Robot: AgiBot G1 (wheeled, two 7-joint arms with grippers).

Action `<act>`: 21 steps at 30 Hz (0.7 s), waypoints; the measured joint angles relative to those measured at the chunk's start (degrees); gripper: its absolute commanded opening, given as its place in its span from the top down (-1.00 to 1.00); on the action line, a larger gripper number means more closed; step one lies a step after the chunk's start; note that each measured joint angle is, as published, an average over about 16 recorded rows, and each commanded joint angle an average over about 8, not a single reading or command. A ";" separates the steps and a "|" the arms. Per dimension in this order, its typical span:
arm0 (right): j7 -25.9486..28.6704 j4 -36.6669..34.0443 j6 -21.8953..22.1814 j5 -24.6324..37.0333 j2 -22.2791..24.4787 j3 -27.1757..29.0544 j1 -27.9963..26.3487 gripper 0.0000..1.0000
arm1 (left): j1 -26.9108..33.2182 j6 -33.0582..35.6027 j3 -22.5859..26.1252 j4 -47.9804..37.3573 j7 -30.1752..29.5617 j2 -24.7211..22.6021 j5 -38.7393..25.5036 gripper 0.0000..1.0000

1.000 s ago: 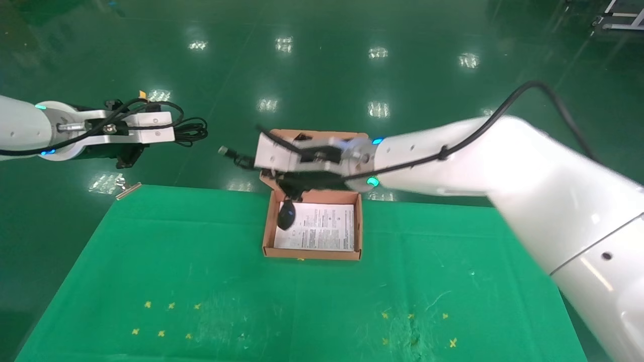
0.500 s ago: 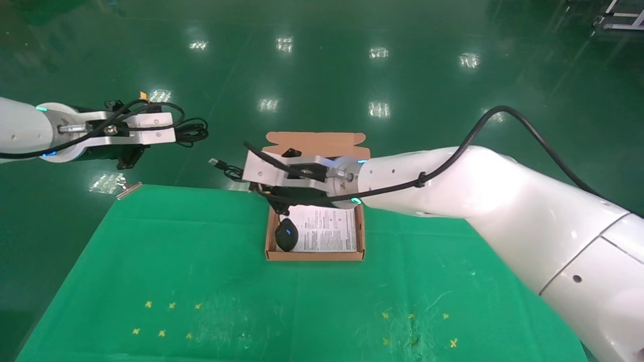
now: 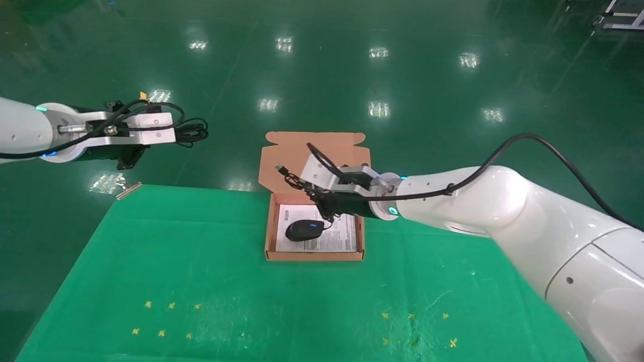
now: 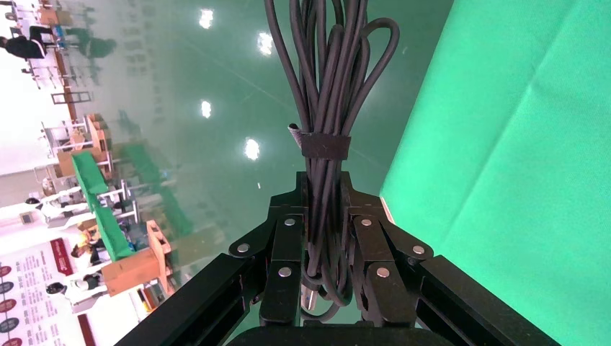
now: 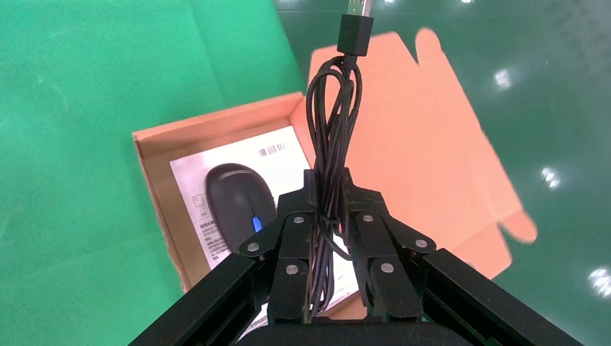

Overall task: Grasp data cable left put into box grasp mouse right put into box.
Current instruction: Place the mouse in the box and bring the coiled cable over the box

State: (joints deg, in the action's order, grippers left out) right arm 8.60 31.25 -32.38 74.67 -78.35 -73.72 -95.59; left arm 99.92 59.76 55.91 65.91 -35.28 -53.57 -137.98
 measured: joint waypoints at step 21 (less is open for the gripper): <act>1.16 0.25 -0.35 -2.47 1.40 -2.46 0.30 -1.00 | -1.35 -0.66 0.26 0.05 0.24 -0.81 0.99 1.00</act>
State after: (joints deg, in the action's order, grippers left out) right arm 9.76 31.49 -32.73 72.20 -76.95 -76.18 -95.28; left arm 98.58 59.10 56.17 65.97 -35.04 -54.38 -136.99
